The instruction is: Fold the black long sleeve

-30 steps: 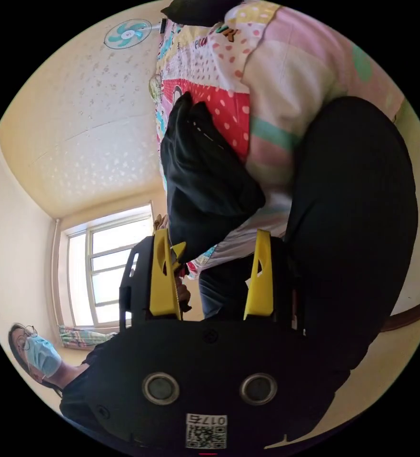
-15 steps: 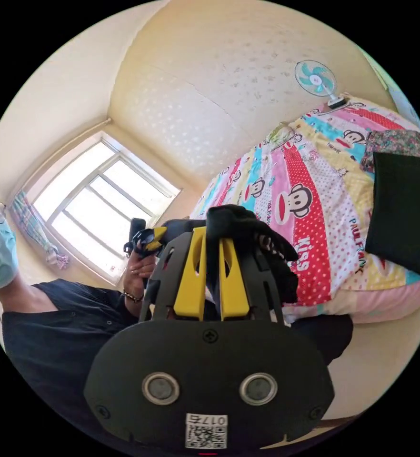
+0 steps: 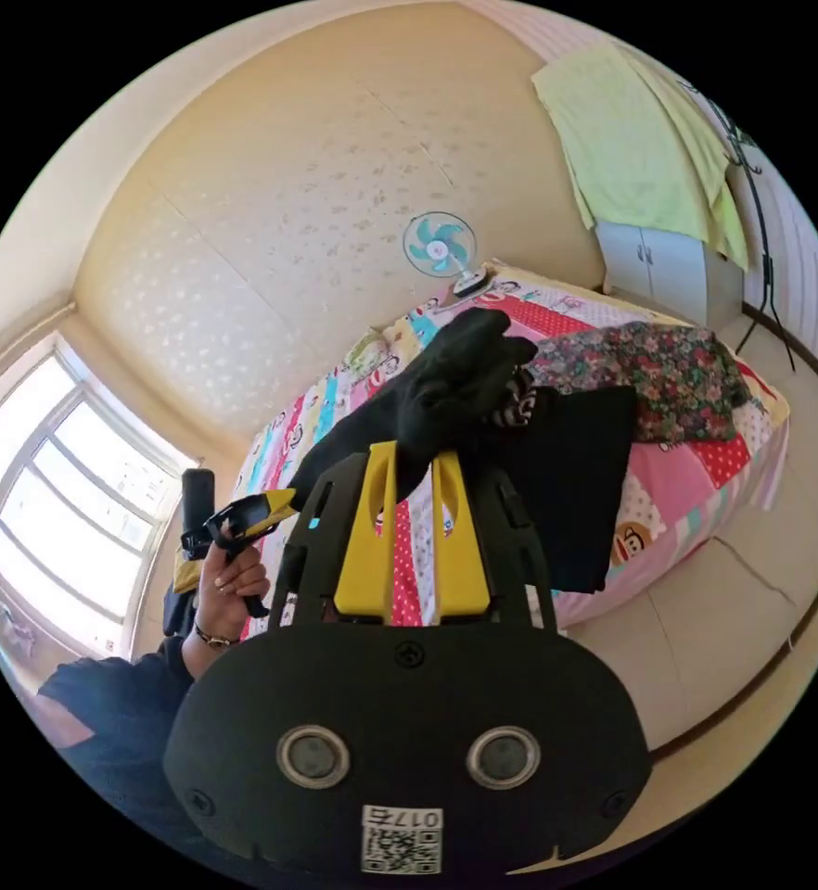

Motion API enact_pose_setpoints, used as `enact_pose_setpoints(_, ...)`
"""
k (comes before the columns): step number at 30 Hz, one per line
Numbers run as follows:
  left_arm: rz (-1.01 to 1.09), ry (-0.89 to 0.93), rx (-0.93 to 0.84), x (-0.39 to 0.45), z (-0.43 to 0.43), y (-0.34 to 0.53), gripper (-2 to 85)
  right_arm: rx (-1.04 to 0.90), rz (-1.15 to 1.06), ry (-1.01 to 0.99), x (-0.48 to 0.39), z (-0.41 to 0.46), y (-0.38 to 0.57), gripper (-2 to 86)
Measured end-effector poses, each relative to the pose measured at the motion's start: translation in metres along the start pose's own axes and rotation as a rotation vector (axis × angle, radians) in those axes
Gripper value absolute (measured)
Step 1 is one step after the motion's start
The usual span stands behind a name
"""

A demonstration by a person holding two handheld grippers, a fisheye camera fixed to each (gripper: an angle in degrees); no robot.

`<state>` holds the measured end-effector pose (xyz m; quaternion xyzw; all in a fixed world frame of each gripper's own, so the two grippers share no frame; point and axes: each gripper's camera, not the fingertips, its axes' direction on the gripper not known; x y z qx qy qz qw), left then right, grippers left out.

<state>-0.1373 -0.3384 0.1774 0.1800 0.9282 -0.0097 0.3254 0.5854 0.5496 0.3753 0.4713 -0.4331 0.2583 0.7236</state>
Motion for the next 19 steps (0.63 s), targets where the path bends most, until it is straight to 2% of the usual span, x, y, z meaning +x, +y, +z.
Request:
enact_pose_setpoints(2, -0.054, -0.084, -0.065, -0.028, 0.027, 0.020, 7.8, -0.123, 0.153, 0.148, 0.045, 0.043, 0.038, 6.7)
enact_pose_setpoints(5, -0.136, -0.158, -0.186, -0.079, 0.040, 0.085, 5.4, -0.245, 0.186, 0.219, 0.065, 0.095, 0.107, 6.1)
enact_pose_setpoints(9, -0.372, -0.237, -0.187, -0.132, -0.029, 0.195, 0.5, -0.431, 0.096, 0.212, 0.034, 0.175, 0.173, 4.1)
enact_pose_setpoints(11, -0.432, -0.258, -0.107, -0.132, -0.075, 0.235, -0.4, -0.536, -0.051, 0.111, -0.023, 0.237, 0.193, 3.2)
enact_pose_setpoints(13, -0.469, -0.370, -0.044, -0.122, -0.120, 0.264, -0.6, -0.623, -0.207, 0.025, -0.084, 0.285, 0.201, 2.6)
enact_pose_setpoints(15, -0.509, -0.568, 0.047, -0.101, -0.181, 0.293, -0.4, -0.730, -0.403, -0.034, -0.157, 0.334, 0.214, 2.0)
enact_pose_setpoints(17, -0.529, -0.661, 0.161, -0.083, -0.225, 0.311, 0.2, -0.845, -0.651, -0.083, -0.249, 0.393, 0.245, 1.2)
enact_pose_setpoints(19, -0.548, -0.738, 0.300, -0.062, -0.266, 0.330, 2.3, -0.955, -0.803, -0.095, -0.306, 0.435, 0.277, 0.9)
